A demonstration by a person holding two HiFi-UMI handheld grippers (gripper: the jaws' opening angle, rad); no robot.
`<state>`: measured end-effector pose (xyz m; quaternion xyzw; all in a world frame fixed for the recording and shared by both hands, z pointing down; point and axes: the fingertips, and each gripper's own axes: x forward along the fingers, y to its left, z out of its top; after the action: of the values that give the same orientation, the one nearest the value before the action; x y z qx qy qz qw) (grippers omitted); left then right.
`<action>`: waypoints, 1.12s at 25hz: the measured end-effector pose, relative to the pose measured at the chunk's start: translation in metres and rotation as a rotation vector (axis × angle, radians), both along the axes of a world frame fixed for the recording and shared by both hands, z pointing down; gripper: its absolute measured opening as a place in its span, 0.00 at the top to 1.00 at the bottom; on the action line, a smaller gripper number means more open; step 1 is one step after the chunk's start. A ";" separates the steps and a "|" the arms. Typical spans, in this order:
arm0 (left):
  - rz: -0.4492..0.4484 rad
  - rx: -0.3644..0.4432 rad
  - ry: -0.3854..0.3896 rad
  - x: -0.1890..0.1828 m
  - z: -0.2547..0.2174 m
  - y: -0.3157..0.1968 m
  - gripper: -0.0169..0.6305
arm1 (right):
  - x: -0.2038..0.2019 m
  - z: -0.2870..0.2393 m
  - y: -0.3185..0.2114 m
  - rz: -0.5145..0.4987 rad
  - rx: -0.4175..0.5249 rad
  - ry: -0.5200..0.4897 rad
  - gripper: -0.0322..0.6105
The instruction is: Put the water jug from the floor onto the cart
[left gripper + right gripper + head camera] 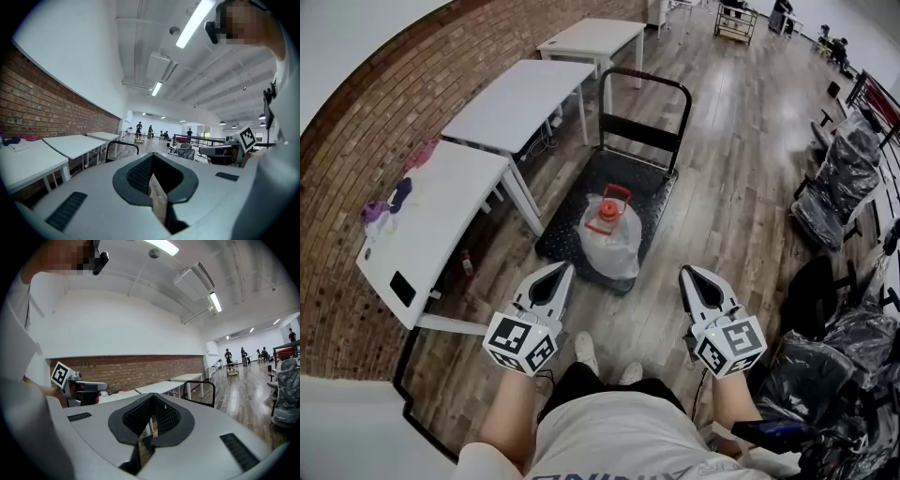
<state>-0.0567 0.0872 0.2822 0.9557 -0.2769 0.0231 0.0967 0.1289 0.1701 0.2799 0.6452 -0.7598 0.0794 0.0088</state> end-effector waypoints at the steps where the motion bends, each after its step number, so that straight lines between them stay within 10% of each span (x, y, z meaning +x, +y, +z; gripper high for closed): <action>1: 0.001 0.003 0.001 -0.001 -0.002 0.003 0.97 | -0.002 -0.002 0.003 -0.002 0.003 0.000 0.95; 28: 0.048 0.024 0.033 -0.083 -0.015 -0.034 0.97 | -0.071 -0.031 -0.025 0.097 0.013 0.073 0.95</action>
<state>-0.1400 0.0528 0.2675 0.9635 -0.2523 0.0062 0.0891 0.0577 0.1455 0.2494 0.6839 -0.7272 0.0513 0.0284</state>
